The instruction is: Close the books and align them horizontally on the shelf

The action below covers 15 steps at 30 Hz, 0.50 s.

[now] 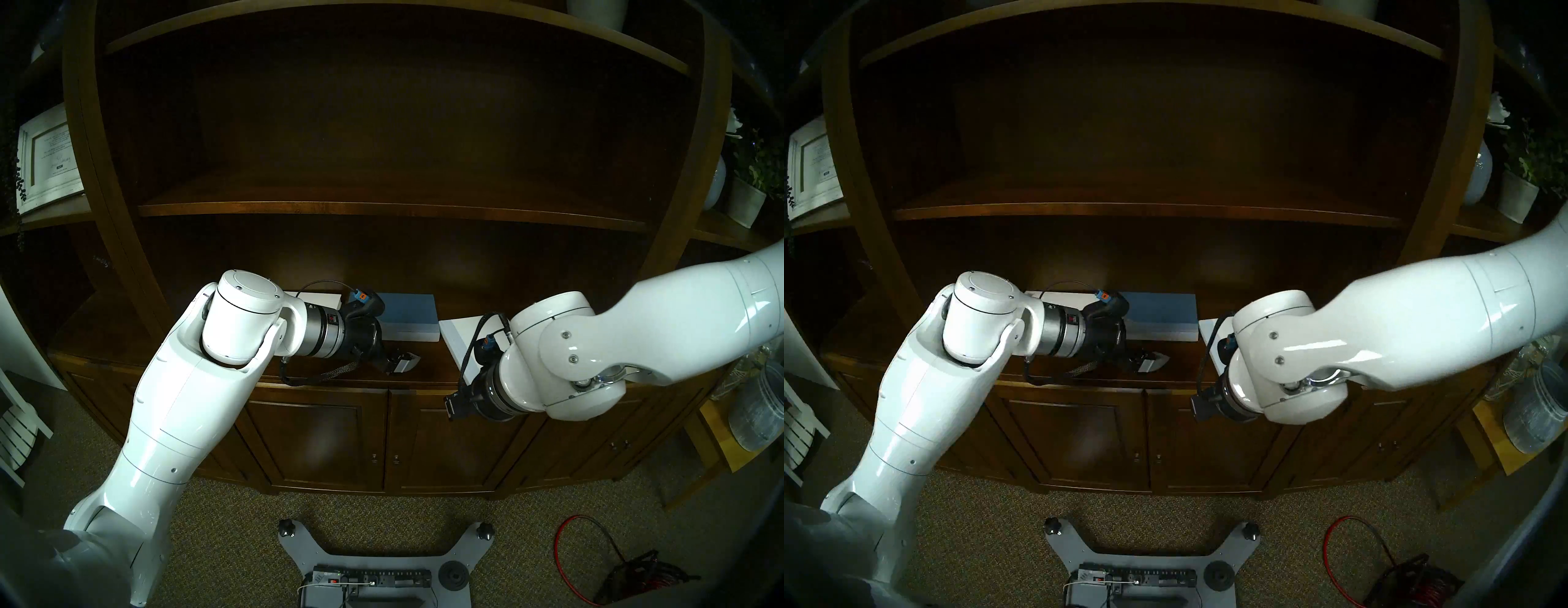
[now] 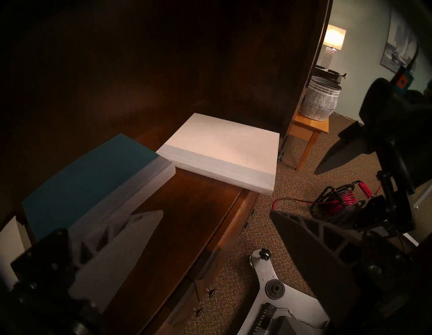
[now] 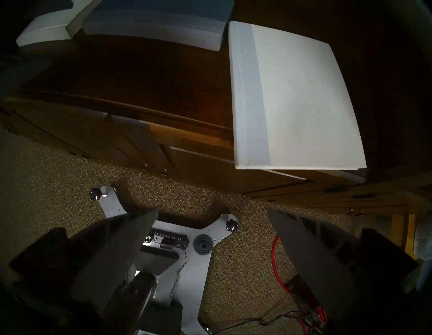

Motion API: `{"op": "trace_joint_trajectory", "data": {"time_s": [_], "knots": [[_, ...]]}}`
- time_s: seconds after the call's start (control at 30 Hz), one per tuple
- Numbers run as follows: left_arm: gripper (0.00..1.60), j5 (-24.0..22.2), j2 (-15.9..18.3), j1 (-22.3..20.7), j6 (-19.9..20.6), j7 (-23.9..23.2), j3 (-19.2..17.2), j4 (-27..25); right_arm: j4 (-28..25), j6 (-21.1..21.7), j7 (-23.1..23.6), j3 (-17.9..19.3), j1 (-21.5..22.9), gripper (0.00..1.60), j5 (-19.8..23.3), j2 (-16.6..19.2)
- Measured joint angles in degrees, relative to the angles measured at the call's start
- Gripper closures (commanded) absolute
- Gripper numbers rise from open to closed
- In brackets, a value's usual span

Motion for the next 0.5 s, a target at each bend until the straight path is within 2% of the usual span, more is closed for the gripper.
{"op": "trace_joint_trajectory", "data": {"time_s": [0.3,0.5], "knots": [[0.0,0.04,-0.03,-0.01,0.0,-0.01,0.0,0.0,4.99,0.01,-0.97,0.43,-2.09,0.0,0.46,-4.54],[0.0,0.07,-0.04,-0.01,0.0,-0.01,-0.01,0.0,8.9,1.68,-1.62,1.18,-2.79,0.0,1.47,-7.82]]}}
